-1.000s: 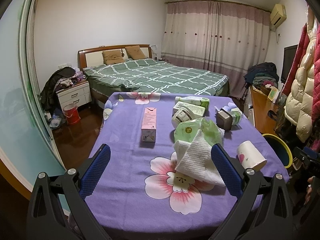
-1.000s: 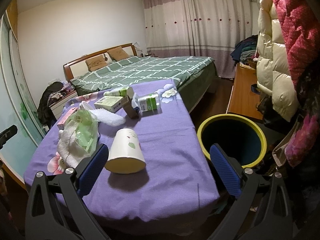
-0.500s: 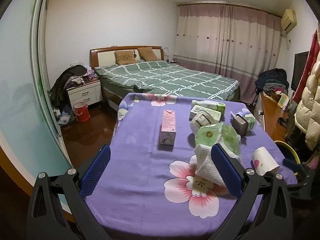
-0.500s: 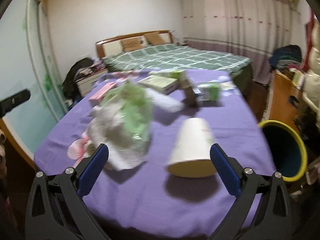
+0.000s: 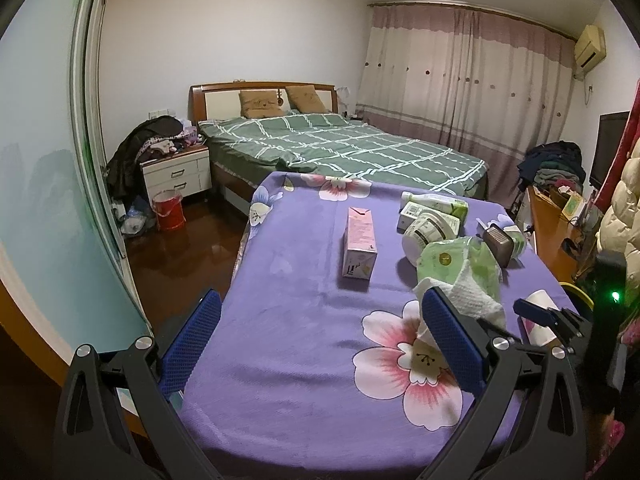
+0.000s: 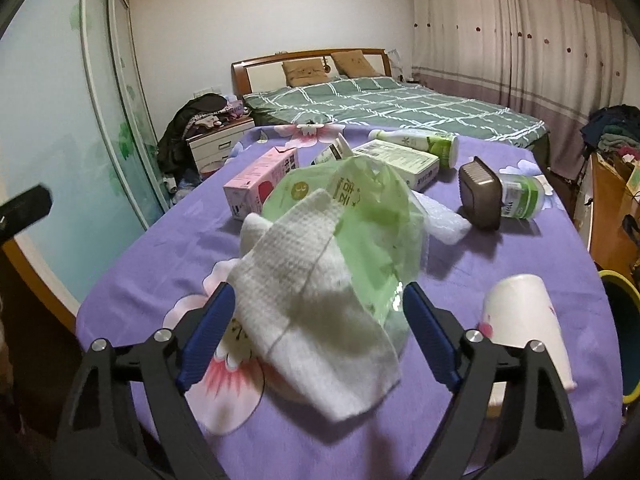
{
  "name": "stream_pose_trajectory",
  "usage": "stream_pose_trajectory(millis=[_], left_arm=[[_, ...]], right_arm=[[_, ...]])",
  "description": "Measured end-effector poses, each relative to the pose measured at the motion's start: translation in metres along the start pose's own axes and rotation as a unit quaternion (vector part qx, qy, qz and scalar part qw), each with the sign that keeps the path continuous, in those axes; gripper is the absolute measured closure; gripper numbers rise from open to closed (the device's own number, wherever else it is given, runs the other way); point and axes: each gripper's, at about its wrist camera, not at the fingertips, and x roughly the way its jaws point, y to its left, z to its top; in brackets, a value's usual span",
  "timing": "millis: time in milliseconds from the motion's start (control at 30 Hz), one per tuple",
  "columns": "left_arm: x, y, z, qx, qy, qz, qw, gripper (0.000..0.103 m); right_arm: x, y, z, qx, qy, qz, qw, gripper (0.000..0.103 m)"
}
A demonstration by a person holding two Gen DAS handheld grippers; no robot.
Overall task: Collect trash
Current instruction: 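Reach the right tool to the white tissue and grasp it, then carry the tissue with the right tool over the yellow-rimmed bin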
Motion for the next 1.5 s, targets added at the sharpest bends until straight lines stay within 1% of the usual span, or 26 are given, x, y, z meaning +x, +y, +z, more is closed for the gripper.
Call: stream_pose_trajectory(millis=[67,100,133,167,200,267,300,367,500,700,867,1167,1267,1300,1333,1367,1400,1433,1467,1500], left_arm=[[0.001,0.001,-0.001,-0.001,0.003,-0.001,1.0000,0.004],[0.002,0.002,-0.001,-0.002,0.004,-0.003,1.0000,0.004],[0.003,0.002,-0.001,-0.002,0.005,-0.003,1.0000,0.004],[0.004,0.003,-0.001,-0.003,0.006,-0.005,1.0000,0.004],[0.005,0.003,-0.001,-0.003,0.007,-0.005,1.0000,0.004],[0.006,0.002,-0.001,-0.003,0.008,-0.007,0.9999,0.004],[0.006,0.002,-0.001,-0.003,0.009,-0.007,0.9999,0.004],[0.007,0.001,-0.001,-0.003,0.009,-0.007,0.9999,0.004],[0.007,0.001,-0.001,-0.002,0.009,-0.007,0.9999,0.004],[0.006,-0.004,-0.001,0.004,0.007,-0.009,0.9999,0.004],[0.003,-0.009,-0.003,0.010,0.006,-0.013,0.9998,0.004],[0.000,-0.017,-0.003,0.022,0.007,-0.018,0.9996,0.004],[0.001,-0.018,-0.003,0.025,0.008,-0.020,0.9995,0.004],[0.001,-0.019,-0.003,0.025,0.009,-0.021,0.9994,0.004],[0.003,-0.020,-0.003,0.026,0.011,-0.021,0.9994,0.004],[0.003,-0.021,-0.003,0.026,0.012,-0.022,0.9993,0.004],[0.004,-0.022,-0.003,0.027,0.013,-0.023,0.9993,0.004],[0.004,-0.022,-0.005,0.027,0.013,-0.024,0.9993,0.004],[0.004,-0.024,-0.005,0.028,0.013,-0.025,0.9992,0.004],[0.004,-0.025,-0.005,0.029,0.013,-0.027,0.9991,0.004]], right_arm=[[0.008,0.002,0.001,-0.004,0.011,-0.001,1.000,0.035],[0.011,0.002,0.001,-0.005,0.017,0.001,1.000,0.036],[0.013,0.002,0.000,-0.006,0.023,0.005,1.000,0.040],[0.016,0.003,-0.001,-0.007,0.029,0.010,0.999,0.048],[0.017,0.004,-0.002,-0.010,0.032,0.012,0.999,0.054],[0.018,0.006,-0.003,-0.017,0.034,0.011,0.999,0.076],[0.016,0.008,-0.003,-0.020,0.033,0.014,0.999,0.081],[0.012,0.011,-0.002,-0.024,0.033,0.027,0.999,0.096],[-0.007,0.016,0.003,-0.034,0.011,0.040,0.999,0.099],[-0.045,0.016,0.023,-0.039,-0.040,0.047,0.997,0.099],[-0.070,0.004,0.046,-0.033,-0.072,0.042,0.996,0.099],[-0.098,-0.007,0.080,-0.040,-0.116,0.021,0.992,0.099],[-0.106,-0.015,0.088,-0.032,-0.131,0.017,0.991,0.099],[-0.106,-0.014,0.088,-0.040,-0.128,0.013,0.991,0.099],[-0.101,-0.011,0.088,-0.057,-0.110,0.017,0.992,0.099],[-0.095,-0.009,0.087,-0.069,-0.088,0.035,0.993,0.099],[-0.093,-0.011,0.086,-0.063,-0.086,0.035,0.994,0.099],[-0.091,-0.014,0.086,-0.055,-0.102,-0.016,0.993,0.099],[-0.090,-0.016,0.085,-0.055,-0.111,-0.043,0.991,0.099],[-0.085,-0.022,0.085,-0.047,-0.095,-0.023,0.994,0.099]])
